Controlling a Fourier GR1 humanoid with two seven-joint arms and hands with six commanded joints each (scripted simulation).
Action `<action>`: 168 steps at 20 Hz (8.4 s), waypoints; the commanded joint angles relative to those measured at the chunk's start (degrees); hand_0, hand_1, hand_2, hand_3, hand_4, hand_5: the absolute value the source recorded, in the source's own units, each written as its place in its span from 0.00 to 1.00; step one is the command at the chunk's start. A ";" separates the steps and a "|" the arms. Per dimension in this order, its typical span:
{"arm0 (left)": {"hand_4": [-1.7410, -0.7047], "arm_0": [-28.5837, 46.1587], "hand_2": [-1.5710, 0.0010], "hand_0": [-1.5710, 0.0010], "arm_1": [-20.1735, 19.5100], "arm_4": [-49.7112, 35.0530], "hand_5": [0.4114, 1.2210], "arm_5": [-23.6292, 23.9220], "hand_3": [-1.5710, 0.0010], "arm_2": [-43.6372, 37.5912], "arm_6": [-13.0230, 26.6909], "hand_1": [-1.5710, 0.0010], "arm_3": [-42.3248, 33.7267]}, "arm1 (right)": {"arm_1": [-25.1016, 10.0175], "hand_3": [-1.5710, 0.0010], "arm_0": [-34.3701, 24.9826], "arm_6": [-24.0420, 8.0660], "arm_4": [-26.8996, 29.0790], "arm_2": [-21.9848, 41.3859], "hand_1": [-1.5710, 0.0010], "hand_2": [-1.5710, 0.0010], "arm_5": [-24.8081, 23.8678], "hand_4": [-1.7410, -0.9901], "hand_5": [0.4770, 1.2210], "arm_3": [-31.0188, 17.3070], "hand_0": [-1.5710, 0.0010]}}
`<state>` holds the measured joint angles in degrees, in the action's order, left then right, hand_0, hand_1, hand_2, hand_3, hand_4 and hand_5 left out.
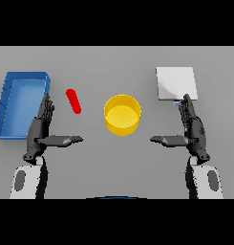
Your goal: Pick up the red beaker and tilt it to pour out 1 green nut into yellow bowl. Pick up the yellow bowl and place it on the metallic measuring scale.
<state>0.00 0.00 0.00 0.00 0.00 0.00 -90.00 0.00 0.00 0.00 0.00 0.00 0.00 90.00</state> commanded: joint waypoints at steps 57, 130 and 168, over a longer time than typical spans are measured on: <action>0.15 -29.54 0.09 0.10 0.69 9.32 0.88 6.27 0.09 -4.61 -10.64 0.09 37.78 | -3.10 1.00 5.57 4.83 -11.27 6.72 1.00 1.00 -1.06 0.59 0.28 7.87 1.00; 0.01 -96.01 0.00 0.00 -20.79 57.68 1.00 -9.54 0.13 66.98 -5.43 0.00 62.34 | -0.98 1.00 5.77 7.23 -16.39 9.07 1.00 1.00 -4.51 0.77 0.25 7.99 1.00; 0.08 -34.22 0.00 0.00 -47.84 -22.59 0.59 24.33 0.10 30.16 34.89 0.00 28.78 | -2.41 1.00 3.25 8.40 -14.15 8.65 1.00 1.00 -2.06 0.77 0.27 5.41 1.00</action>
<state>-34.24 -47.84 -22.72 24.50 30.15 34.88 -61.22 -2.41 3.25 8.43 -14.15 8.66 -2.07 95.41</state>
